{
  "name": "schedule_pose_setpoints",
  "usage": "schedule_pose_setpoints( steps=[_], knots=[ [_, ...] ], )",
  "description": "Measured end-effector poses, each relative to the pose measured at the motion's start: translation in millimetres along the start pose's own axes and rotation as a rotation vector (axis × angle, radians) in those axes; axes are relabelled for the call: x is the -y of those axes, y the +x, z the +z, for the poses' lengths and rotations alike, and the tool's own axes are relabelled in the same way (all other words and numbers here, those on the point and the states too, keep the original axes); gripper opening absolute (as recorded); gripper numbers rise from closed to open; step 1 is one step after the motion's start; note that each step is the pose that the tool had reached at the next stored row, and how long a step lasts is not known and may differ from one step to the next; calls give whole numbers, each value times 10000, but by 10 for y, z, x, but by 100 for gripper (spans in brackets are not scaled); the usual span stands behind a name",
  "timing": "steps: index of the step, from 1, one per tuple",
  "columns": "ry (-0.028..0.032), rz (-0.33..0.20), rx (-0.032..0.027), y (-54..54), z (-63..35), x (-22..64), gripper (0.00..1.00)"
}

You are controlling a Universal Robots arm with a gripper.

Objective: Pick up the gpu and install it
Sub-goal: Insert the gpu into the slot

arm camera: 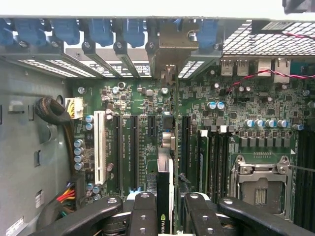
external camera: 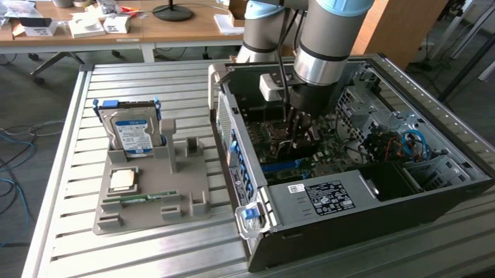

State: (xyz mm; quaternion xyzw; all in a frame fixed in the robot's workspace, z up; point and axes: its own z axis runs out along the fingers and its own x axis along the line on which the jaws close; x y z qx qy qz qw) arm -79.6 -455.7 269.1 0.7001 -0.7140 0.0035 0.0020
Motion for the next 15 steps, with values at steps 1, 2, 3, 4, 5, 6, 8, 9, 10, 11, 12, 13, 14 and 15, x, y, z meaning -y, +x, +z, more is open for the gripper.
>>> schedule_pose_setpoints(
  steps=[1,2,3,4,5,6,8,9,10,11,12,13,14,15],
  knots=[
    [-1,0,-1,0,1,-2,26],
    [0,0,-1,-1,3,-2,26],
    [0,0,0,-1,6,-3,26],
    [0,1,0,-1,9,-4,26],
    [0,1,0,-1,12,-4,26],
    [0,1,-1,-1,15,-4,26],
    [-1,1,-2,0,17,-4,26],
    [-1,1,-2,0,18,-4,26],
    [0,1,0,-1,20,-4,26],
    [1,1,3,-1,25,-4,26],
    [1,1,3,-1,28,-5,26],
    [0,1,0,-1,30,-5,26],
    [-1,1,-1,-1,32,-6,26],
    [-1,1,-2,-1,32,-6,26]
  ],
)
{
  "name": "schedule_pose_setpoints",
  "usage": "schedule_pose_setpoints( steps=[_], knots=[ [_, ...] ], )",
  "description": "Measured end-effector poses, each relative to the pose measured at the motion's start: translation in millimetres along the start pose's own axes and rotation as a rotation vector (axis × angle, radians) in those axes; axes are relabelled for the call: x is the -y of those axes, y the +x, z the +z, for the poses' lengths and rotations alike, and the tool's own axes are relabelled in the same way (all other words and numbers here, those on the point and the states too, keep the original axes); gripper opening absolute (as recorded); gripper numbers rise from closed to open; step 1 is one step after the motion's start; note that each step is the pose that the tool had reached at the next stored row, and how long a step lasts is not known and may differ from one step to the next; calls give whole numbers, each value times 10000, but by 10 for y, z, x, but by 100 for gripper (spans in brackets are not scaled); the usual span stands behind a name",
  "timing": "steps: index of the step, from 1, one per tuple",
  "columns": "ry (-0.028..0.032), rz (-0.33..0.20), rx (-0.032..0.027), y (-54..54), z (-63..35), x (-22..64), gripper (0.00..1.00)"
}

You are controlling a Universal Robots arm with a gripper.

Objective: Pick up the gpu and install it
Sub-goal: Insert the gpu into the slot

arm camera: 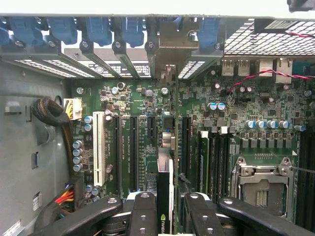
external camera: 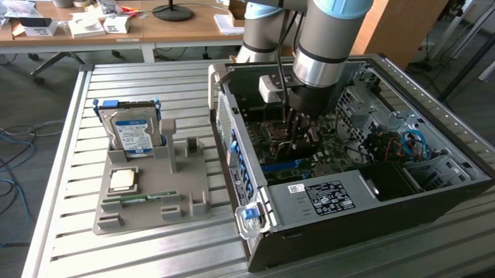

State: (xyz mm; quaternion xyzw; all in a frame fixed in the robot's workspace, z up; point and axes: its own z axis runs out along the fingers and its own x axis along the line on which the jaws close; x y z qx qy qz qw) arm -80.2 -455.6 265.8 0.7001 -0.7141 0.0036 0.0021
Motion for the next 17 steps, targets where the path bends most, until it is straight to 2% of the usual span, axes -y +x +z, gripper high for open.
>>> schedule_pose_setpoints(
  steps=[17],
  knots=[
    [8,-2,12,-1,28,-1,26]
  ],
)
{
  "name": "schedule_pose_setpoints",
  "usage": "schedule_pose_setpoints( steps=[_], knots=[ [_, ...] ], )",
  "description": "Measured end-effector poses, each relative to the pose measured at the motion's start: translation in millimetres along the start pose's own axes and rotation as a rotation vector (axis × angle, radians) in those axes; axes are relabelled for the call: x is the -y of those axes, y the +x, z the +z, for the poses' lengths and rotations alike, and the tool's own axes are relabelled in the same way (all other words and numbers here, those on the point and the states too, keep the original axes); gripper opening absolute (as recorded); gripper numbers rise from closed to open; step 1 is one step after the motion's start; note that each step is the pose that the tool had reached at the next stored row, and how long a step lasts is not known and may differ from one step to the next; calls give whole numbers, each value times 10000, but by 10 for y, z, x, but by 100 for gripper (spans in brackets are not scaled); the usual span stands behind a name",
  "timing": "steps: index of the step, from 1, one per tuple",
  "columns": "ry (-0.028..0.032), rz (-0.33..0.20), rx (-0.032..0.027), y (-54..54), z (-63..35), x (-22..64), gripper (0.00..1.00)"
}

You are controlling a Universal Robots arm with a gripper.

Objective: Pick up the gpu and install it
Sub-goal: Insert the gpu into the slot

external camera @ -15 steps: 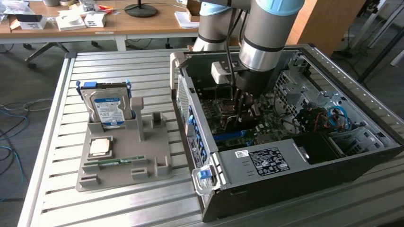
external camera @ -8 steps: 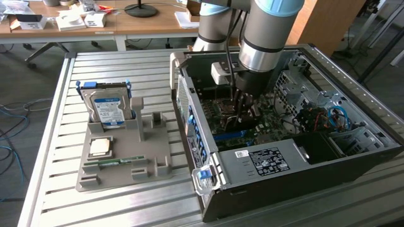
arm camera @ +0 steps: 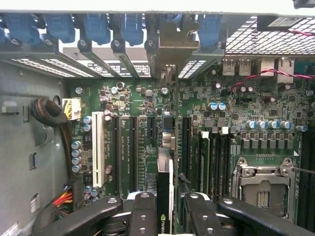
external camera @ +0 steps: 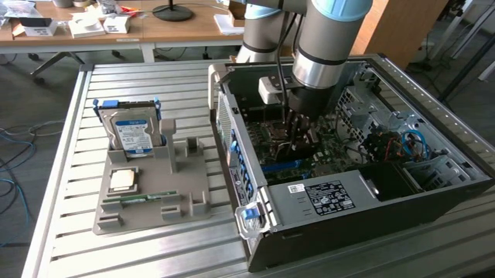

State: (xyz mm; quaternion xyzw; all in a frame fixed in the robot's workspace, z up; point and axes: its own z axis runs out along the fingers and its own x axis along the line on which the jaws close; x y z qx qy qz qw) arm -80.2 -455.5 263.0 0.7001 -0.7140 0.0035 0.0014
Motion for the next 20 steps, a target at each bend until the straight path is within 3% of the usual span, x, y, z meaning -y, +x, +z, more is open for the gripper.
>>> schedule_pose_setpoints(
  steps=[6,13,20],
  knots=[
    [16,-4,6,1,-1,-1,26],
    [79,-5,7,1,-1,-12,26],
    [205,-14,11,1,0,-34,26]
  ],
)
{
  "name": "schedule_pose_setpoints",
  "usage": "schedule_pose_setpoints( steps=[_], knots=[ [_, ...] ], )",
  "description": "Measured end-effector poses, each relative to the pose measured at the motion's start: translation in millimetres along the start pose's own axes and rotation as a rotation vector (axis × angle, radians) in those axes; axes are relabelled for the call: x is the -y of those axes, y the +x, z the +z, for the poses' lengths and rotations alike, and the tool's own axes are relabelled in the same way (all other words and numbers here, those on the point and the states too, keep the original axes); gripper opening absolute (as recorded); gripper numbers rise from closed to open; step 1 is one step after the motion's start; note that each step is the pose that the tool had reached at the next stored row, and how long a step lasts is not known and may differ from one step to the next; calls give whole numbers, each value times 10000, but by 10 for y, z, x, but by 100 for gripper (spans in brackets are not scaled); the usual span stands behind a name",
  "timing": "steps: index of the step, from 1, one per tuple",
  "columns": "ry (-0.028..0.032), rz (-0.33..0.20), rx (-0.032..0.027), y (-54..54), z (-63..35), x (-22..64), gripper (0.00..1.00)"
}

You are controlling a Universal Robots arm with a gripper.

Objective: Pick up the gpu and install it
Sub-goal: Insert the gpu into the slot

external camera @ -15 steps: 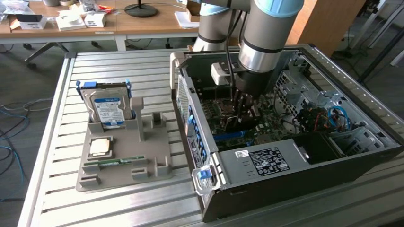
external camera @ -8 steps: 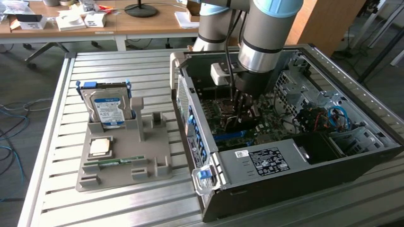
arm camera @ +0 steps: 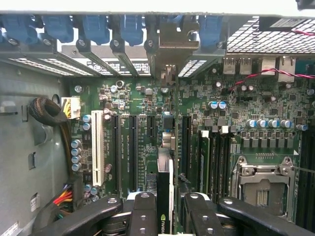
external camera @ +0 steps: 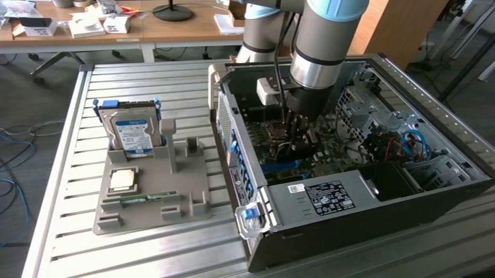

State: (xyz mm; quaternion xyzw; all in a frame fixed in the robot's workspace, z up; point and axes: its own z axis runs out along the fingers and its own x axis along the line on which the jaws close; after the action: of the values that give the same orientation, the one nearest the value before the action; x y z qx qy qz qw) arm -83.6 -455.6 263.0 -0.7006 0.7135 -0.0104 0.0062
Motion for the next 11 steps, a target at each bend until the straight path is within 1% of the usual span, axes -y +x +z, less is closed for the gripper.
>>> schedule_pose_setpoints(
  steps=[7,11],
  knots=[
    [5,4,-1,0,-1,-7,26],
    [26,0,0,0,0,-10,26]
  ],
)
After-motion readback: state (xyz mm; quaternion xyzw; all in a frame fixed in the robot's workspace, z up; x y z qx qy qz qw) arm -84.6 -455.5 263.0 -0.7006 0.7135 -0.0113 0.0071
